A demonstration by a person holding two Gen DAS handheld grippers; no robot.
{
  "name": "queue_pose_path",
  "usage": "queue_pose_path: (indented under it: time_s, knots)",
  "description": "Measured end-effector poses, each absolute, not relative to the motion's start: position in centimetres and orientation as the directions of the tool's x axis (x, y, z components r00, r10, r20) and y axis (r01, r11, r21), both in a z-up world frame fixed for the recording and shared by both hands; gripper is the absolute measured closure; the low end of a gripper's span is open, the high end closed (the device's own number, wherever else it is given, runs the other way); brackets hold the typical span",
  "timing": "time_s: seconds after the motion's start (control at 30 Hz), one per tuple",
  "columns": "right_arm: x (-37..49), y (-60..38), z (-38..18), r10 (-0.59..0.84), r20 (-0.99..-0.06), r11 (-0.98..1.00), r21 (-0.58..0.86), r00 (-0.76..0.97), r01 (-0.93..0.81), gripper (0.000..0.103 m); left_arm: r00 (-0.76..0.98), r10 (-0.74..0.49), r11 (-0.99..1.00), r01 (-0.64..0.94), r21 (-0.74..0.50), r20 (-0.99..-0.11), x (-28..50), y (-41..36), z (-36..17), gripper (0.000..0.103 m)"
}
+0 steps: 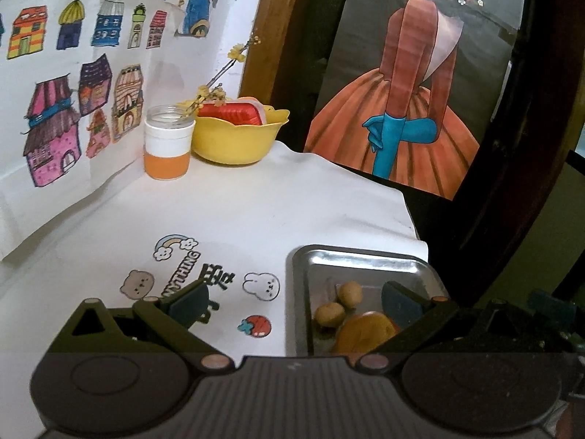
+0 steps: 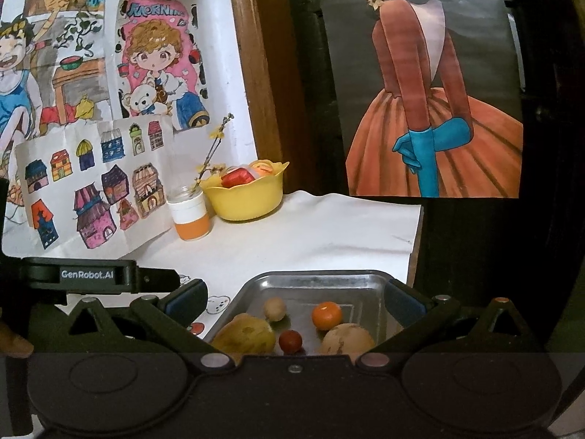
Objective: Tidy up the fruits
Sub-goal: 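Withdraw both open tools up and away from the tray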
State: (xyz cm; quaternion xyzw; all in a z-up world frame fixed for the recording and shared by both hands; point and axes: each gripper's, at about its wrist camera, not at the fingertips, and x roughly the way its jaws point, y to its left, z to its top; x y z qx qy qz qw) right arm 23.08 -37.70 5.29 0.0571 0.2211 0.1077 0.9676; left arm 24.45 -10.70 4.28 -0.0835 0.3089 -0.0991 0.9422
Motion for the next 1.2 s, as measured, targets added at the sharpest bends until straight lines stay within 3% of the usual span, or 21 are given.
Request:
queue_pose_path:
  time_s: [0.73, 1.2]
  knots:
    - [20.1, -36.2, 3.8, 0.202, -0.430, 0.967, 0.229, 0.880, -0.110, 0.001, 0.775, -0.233, 0.961, 0.091, -0.261, -0.587, 20.9, -7.5, 2.6, 0.000]
    - [17.1, -34.2, 3.7, 0.189, -0.414, 0.974, 0.193, 0.890, -0.117, 0.001, 0.806, -0.202, 0.970, 0.087, -0.226, -0.557, 17.2, -6.8, 2.0, 0.000]
